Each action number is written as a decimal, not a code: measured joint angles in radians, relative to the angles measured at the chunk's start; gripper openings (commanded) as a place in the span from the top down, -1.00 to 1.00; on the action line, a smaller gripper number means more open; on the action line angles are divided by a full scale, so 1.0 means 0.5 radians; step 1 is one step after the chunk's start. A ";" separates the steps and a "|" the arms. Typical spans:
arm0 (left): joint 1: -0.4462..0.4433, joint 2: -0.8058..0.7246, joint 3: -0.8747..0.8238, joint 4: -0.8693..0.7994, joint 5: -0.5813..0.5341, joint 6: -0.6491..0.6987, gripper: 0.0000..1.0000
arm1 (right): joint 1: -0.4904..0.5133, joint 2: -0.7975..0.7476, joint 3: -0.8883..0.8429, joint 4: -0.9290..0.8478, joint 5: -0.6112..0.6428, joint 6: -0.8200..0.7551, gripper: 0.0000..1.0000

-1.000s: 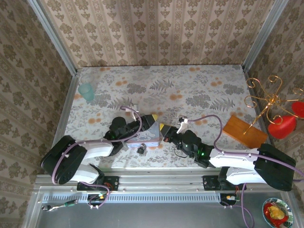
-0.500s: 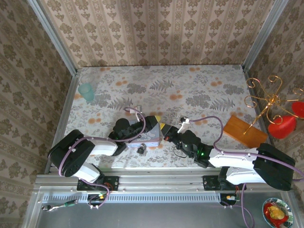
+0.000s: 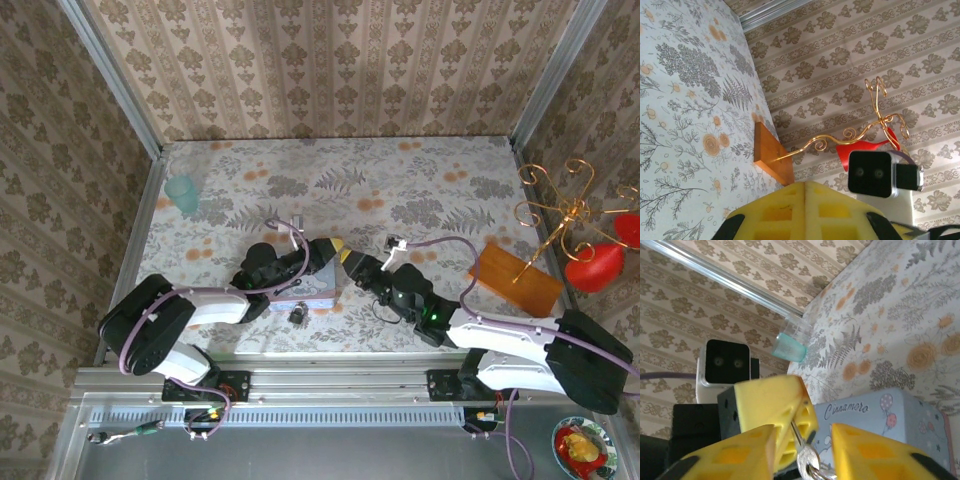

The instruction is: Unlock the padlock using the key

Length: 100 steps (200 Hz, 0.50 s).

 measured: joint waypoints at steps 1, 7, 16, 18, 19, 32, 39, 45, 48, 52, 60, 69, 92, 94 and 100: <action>0.001 -0.002 0.000 -0.002 0.000 0.000 1.00 | -0.006 0.000 0.002 0.002 -0.011 -0.002 0.17; 0.001 -0.014 0.000 -0.019 0.000 0.000 1.00 | -0.027 -0.002 0.008 0.010 -0.058 -0.015 0.16; 0.001 -0.030 0.001 -0.040 0.000 0.000 1.00 | -0.053 -0.001 0.014 0.024 -0.125 -0.029 0.16; 0.001 -0.031 0.001 -0.043 0.000 0.000 1.00 | -0.056 -0.001 0.014 0.031 -0.141 -0.034 0.16; 0.001 -0.034 0.001 -0.045 0.000 0.000 1.00 | -0.059 -0.001 0.015 0.035 -0.153 -0.037 0.16; 0.001 -0.040 0.002 -0.057 0.000 -0.001 1.00 | -0.071 0.003 0.028 0.058 -0.233 -0.066 0.18; 0.001 -0.040 0.002 -0.063 0.000 -0.001 1.00 | -0.072 0.008 0.039 0.061 -0.265 -0.078 0.19; 0.001 -0.040 0.002 -0.066 0.000 -0.001 1.00 | -0.072 0.012 0.050 0.070 -0.293 -0.086 0.19; 0.001 -0.040 0.002 -0.067 0.000 -0.001 1.00 | -0.072 0.014 0.053 0.074 -0.304 -0.093 0.19; 0.001 -0.040 0.002 -0.068 0.000 -0.001 1.00 | -0.072 0.016 0.055 0.079 -0.311 -0.100 0.19; 0.001 -0.041 0.002 -0.068 0.001 -0.002 1.00 | -0.072 0.021 0.055 0.099 -0.331 -0.109 0.18; 0.002 -0.042 0.002 -0.066 0.002 -0.002 1.00 | -0.072 0.030 0.055 0.119 -0.352 -0.118 0.18; 0.021 -0.042 0.002 -0.050 0.011 -0.010 1.00 | -0.072 0.033 0.055 0.124 -0.369 -0.129 0.16; 0.024 -0.042 0.002 -0.047 0.016 -0.011 1.00 | -0.072 0.033 0.055 0.124 -0.369 -0.129 0.15; 0.032 -0.042 0.002 -0.042 0.019 -0.016 1.00 | -0.072 0.033 0.054 0.124 -0.369 -0.130 0.13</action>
